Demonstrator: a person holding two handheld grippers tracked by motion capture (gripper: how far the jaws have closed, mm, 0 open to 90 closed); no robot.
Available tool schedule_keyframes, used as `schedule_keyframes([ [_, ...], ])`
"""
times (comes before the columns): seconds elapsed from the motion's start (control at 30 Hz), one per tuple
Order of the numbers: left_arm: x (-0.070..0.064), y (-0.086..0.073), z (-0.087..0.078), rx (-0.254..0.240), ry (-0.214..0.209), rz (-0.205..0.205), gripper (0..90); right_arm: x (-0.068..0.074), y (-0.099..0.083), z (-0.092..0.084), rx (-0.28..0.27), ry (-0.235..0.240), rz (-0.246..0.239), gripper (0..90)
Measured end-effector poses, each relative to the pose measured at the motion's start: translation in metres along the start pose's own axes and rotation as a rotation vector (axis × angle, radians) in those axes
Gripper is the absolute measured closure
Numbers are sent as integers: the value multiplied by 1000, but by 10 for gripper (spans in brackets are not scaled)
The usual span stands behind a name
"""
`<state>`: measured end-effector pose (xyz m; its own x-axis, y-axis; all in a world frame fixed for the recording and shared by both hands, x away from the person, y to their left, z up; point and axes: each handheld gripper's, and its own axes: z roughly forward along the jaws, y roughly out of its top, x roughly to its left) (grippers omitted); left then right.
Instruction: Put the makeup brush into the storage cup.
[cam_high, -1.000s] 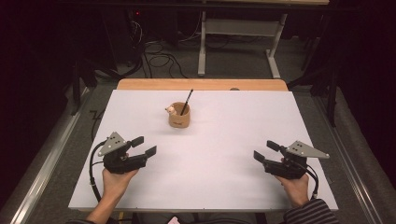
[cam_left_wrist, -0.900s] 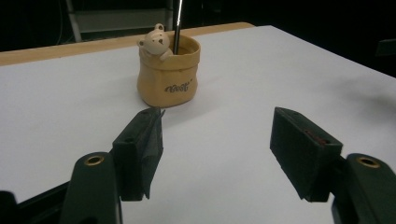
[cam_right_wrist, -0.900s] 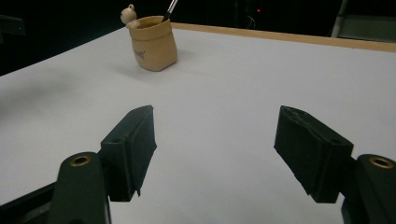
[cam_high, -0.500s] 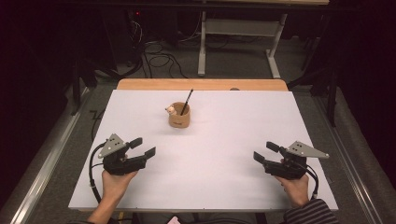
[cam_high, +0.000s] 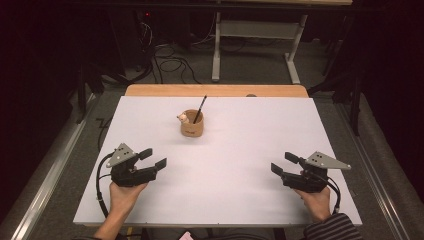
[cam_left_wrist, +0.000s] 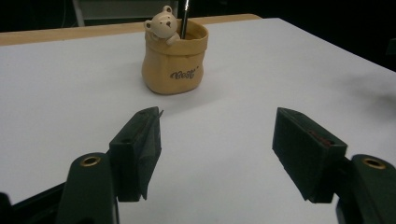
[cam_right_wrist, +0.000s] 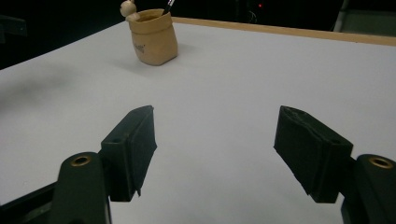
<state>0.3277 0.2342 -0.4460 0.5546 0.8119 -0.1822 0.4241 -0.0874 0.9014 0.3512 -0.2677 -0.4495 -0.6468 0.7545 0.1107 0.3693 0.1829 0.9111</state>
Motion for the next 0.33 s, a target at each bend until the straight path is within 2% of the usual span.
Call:
schedule_keyframes([
  [0.33, 0, 0, -1, -4, 3, 0, 330, 0, 0, 1, 3, 3, -5, 305],
])
